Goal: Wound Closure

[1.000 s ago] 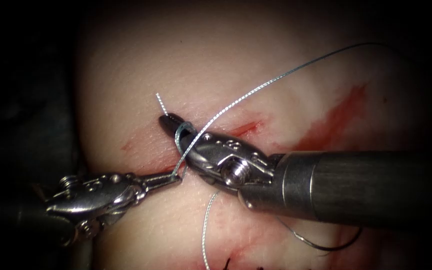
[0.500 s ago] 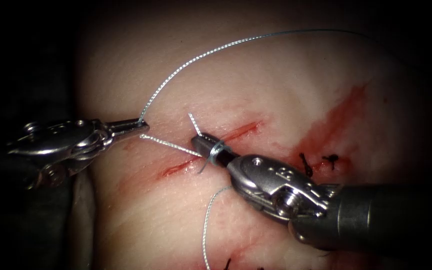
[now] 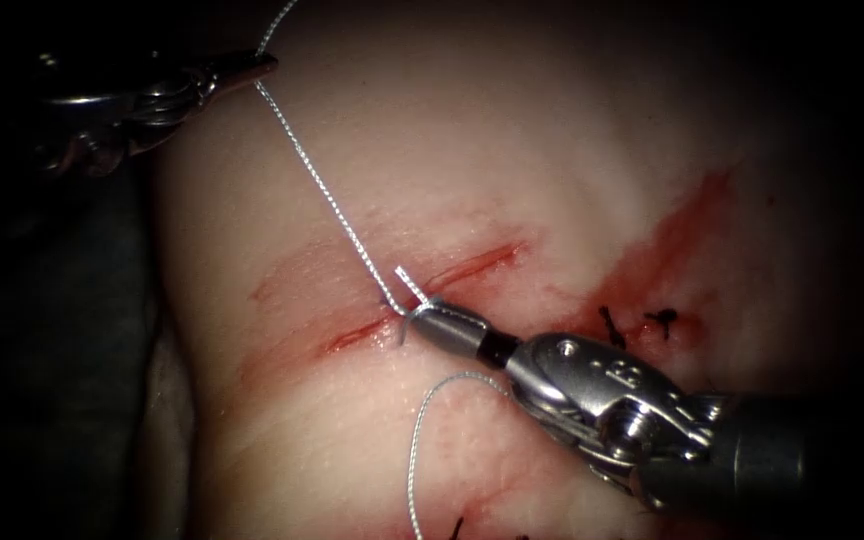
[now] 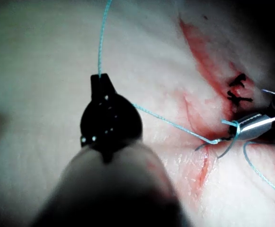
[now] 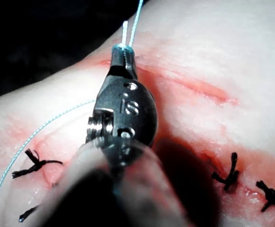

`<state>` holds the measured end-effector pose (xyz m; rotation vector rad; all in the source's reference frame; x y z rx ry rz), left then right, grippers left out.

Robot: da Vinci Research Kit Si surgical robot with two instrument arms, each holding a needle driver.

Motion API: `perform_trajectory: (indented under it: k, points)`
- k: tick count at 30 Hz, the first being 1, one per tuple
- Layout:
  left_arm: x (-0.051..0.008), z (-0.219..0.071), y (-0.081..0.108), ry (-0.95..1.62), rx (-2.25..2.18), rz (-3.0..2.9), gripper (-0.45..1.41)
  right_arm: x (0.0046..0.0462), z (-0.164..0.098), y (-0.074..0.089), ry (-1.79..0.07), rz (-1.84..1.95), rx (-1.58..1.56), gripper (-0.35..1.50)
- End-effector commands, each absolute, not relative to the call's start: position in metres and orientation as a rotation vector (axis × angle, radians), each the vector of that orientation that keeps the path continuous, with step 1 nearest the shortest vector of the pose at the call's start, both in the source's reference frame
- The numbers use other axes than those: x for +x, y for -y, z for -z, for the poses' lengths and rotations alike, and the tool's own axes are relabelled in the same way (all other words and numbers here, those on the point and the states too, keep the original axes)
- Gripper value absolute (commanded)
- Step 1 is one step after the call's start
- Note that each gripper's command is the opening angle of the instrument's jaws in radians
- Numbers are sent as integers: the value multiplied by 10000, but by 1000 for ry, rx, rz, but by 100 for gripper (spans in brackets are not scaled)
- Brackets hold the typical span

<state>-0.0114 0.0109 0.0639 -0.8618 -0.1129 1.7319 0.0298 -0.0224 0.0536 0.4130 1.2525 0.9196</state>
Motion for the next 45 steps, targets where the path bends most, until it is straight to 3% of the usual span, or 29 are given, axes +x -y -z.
perform_trajectory:
  k: [1,18,28,45]
  points:
    - [-118,-647,-111,100,-862,-1734,-45,304,-541,228,-1254,-909,421,-35]
    - [-131,-665,-168,-88,-844,-1862,-45,296,-555,271,-1324,-553,615,-35]
    - [-131,-676,-204,-544,-550,-2219,-45,307,-547,287,-1347,-445,643,-35]
    - [-119,-711,-164,-869,-182,-2577,-45,286,-554,286,-1351,-303,758,-35]
